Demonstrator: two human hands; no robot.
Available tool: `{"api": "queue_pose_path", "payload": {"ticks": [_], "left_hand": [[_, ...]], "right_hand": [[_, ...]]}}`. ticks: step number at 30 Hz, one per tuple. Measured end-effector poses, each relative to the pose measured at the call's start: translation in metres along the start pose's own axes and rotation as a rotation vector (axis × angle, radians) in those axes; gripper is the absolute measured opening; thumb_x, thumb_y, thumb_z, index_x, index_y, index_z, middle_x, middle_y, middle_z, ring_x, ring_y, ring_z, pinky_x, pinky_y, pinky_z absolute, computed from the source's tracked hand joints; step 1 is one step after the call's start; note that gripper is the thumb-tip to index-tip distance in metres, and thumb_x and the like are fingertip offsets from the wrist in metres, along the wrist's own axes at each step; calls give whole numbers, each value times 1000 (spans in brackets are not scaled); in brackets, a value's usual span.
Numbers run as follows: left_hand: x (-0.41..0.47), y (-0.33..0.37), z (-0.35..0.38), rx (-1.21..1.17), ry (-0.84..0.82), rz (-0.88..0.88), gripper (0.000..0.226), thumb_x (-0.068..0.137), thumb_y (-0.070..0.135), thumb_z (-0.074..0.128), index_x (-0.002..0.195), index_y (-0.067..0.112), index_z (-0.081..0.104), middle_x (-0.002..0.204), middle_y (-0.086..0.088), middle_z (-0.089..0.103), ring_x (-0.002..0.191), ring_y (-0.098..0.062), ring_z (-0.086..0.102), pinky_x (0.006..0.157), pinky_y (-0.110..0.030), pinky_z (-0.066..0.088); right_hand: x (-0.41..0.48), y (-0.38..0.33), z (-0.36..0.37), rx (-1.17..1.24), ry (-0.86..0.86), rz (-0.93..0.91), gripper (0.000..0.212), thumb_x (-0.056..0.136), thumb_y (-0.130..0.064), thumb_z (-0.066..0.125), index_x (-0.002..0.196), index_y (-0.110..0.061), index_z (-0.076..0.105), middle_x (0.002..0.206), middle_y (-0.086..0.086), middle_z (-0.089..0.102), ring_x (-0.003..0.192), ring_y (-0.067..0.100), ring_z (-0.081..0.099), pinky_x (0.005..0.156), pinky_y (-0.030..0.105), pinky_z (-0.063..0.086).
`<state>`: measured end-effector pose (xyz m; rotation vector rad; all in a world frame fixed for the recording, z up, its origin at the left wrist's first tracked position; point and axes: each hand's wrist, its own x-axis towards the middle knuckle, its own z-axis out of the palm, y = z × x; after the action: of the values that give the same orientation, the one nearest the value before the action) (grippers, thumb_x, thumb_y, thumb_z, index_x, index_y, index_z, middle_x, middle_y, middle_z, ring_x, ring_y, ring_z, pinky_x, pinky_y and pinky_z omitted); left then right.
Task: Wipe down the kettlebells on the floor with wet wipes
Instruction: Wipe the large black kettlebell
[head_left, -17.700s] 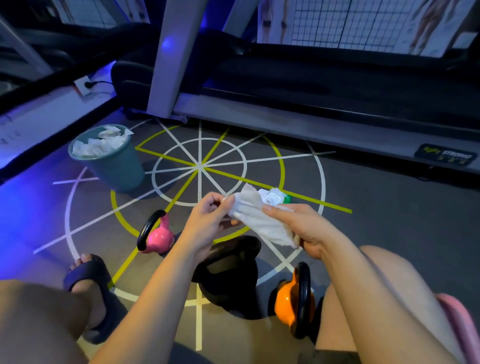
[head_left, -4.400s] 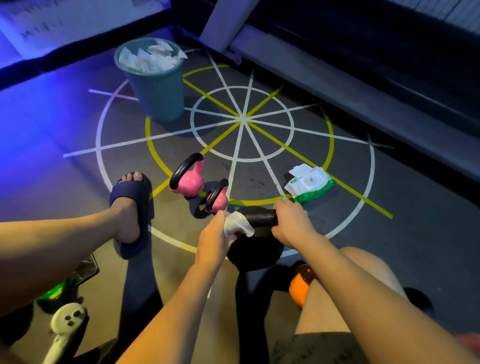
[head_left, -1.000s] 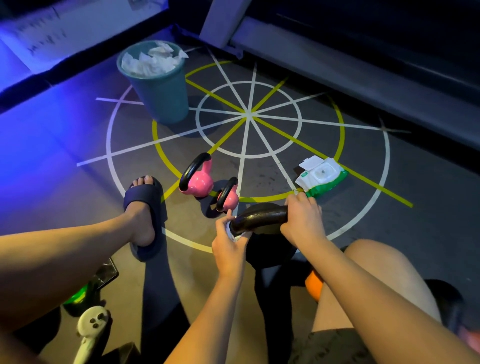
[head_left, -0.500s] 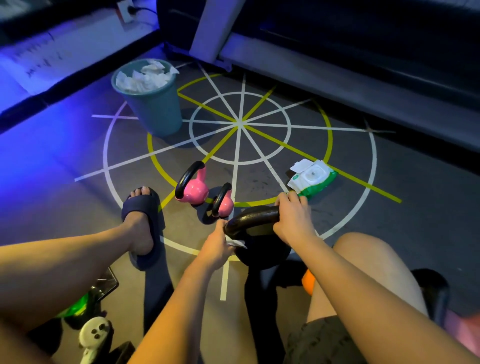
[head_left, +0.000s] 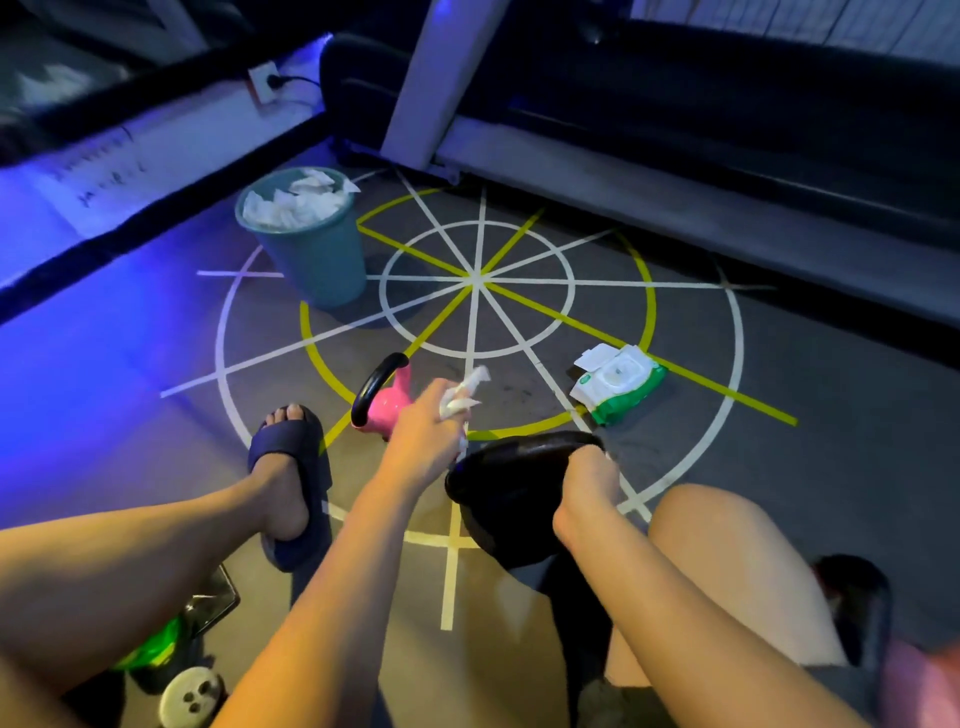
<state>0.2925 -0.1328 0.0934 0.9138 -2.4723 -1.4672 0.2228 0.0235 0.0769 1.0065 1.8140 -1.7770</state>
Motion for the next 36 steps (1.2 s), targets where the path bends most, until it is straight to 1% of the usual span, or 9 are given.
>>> {"api": "queue_pose_path", "payload": {"ticks": [6, 9, 13, 17, 21, 26, 28, 32, 36], "left_hand": [[16, -22, 43, 271, -253, 90, 26, 105, 36, 41, 93, 22, 59, 97, -7, 65, 97, -26, 60, 85, -37, 49], [13, -22, 40, 49, -342, 24, 32, 103, 14, 47, 78, 27, 60, 82, 0, 64, 79, -3, 63, 72, -14, 44], [7, -28, 50, -159, -212, -142, 31, 101, 27, 47, 79, 20, 67, 62, -5, 61, 57, -20, 61, 65, -36, 50], [-10, -34, 76, -160, 24, -189, 36, 87, 58, 37, 79, 31, 60, 75, -6, 64, 80, -37, 67, 74, -55, 56], [-32, -27, 109, -184, 211, -210, 38, 90, 51, 26, 91, 28, 57, 91, -5, 66, 91, -36, 62, 80, -49, 52], [-36, 12, 153, -420, 427, -329, 29, 93, 37, 36, 88, 22, 60, 68, 1, 56, 71, -29, 54, 65, -40, 45], [-37, 16, 160, -328, 467, -303, 31, 95, 31, 36, 94, 13, 61, 67, 8, 50, 68, -19, 46, 63, -33, 34], [-29, -2, 156, -247, 409, -174, 18, 100, 10, 45, 88, 9, 59, 68, 10, 50, 62, 1, 49, 59, -25, 31], [-15, -11, 132, -167, 217, -92, 24, 98, 14, 42, 79, 26, 52, 70, 11, 51, 65, -1, 51, 60, -16, 37]], "right_hand": [[10, 2, 14, 32, -48, 108, 102, 71, -83, 57, 143, -12, 44, 135, 9, 54, 118, 34, 55, 101, 47, 48], [17, 5, 21, -31, -81, 52, 108, 62, -66, 83, 141, -11, 35, 134, 10, 53, 119, 33, 57, 101, 46, 50], [32, 13, 26, -45, -56, 0, 83, 69, -35, 84, 132, -7, 38, 127, 17, 55, 107, 34, 61, 92, 48, 56], [41, -1, 28, -165, -137, -136, 48, 76, -26, 77, 111, -5, 52, 104, 12, 63, 94, 26, 65, 79, 32, 52], [52, -28, 42, -560, -327, -231, 51, 62, -37, 76, 101, -11, 55, 93, 9, 67, 82, 22, 67, 77, 37, 57], [62, -64, 45, -867, -590, -292, 41, 66, -31, 74, 101, -14, 60, 86, 10, 67, 76, 25, 67, 76, 42, 58], [67, -63, 43, -817, -630, -276, 39, 67, -24, 74, 103, -15, 61, 82, 9, 66, 73, 24, 66, 74, 41, 58], [72, -38, 47, -511, -564, -172, 85, 50, -23, 73, 132, -25, 49, 99, 16, 68, 77, 27, 69, 70, 39, 60], [69, -32, 52, -251, -480, -109, 80, 57, -17, 69, 132, -26, 44, 104, 19, 66, 79, 29, 69, 74, 44, 61]]}}
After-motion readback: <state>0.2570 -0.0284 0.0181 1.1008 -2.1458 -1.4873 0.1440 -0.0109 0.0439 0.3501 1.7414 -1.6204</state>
